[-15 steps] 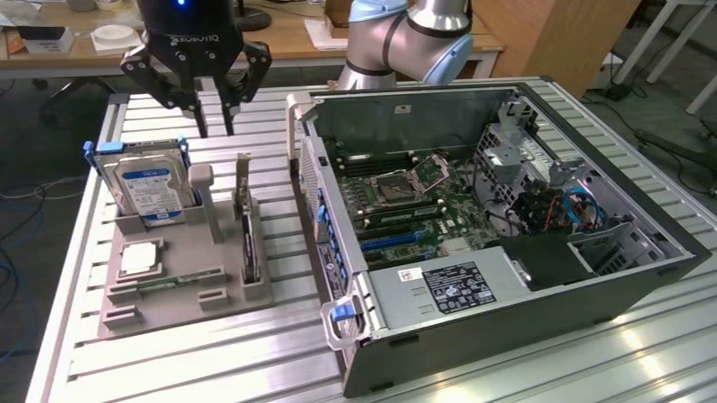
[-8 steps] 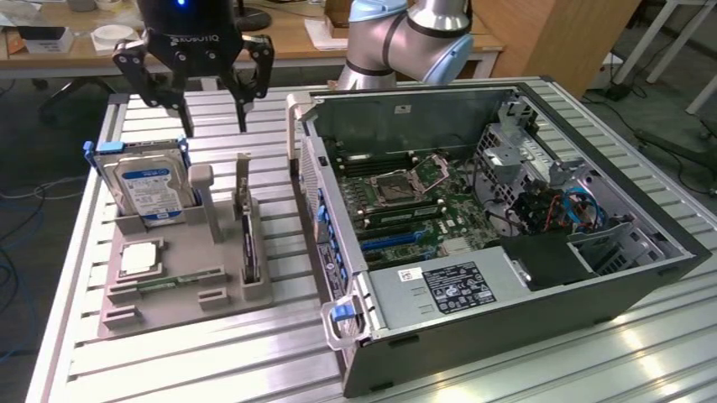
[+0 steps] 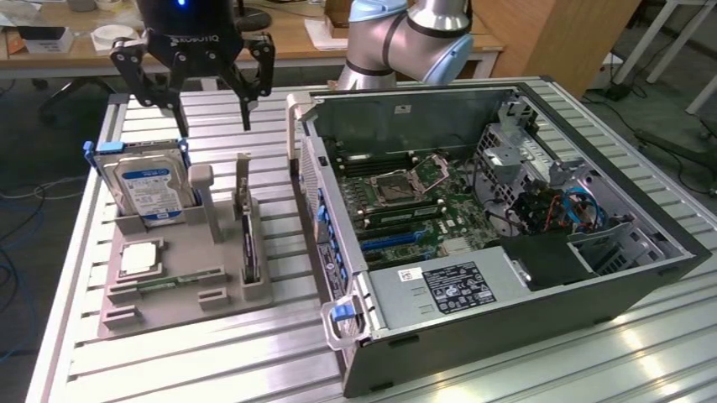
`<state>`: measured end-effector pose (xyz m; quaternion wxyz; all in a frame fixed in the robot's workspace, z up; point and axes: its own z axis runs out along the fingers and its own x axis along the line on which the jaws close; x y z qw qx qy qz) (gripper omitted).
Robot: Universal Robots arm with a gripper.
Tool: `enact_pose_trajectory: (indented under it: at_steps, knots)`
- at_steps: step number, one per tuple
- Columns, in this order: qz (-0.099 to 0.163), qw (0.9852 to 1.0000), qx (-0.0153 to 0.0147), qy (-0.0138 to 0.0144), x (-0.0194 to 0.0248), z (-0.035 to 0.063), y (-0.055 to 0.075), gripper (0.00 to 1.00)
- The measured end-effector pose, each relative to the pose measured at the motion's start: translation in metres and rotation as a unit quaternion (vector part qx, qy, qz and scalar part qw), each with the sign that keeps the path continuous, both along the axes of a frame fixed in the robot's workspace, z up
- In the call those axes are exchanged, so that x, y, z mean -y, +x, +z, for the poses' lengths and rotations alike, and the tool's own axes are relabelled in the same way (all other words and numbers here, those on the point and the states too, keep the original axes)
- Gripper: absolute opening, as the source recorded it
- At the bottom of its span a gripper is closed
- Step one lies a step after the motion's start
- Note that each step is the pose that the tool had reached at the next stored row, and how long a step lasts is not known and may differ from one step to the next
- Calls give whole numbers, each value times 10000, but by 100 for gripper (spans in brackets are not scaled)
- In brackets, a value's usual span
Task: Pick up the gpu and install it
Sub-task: 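Pick up the gpu and move the gpu toward the slot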
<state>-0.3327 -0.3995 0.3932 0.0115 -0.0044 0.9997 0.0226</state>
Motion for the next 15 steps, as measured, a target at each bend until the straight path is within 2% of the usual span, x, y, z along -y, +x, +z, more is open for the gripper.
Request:
enact_pose_trajectory:
  at_steps: [15]
  knots:
    - [25, 10000, 0, 0, 6, -157, 5, 71]
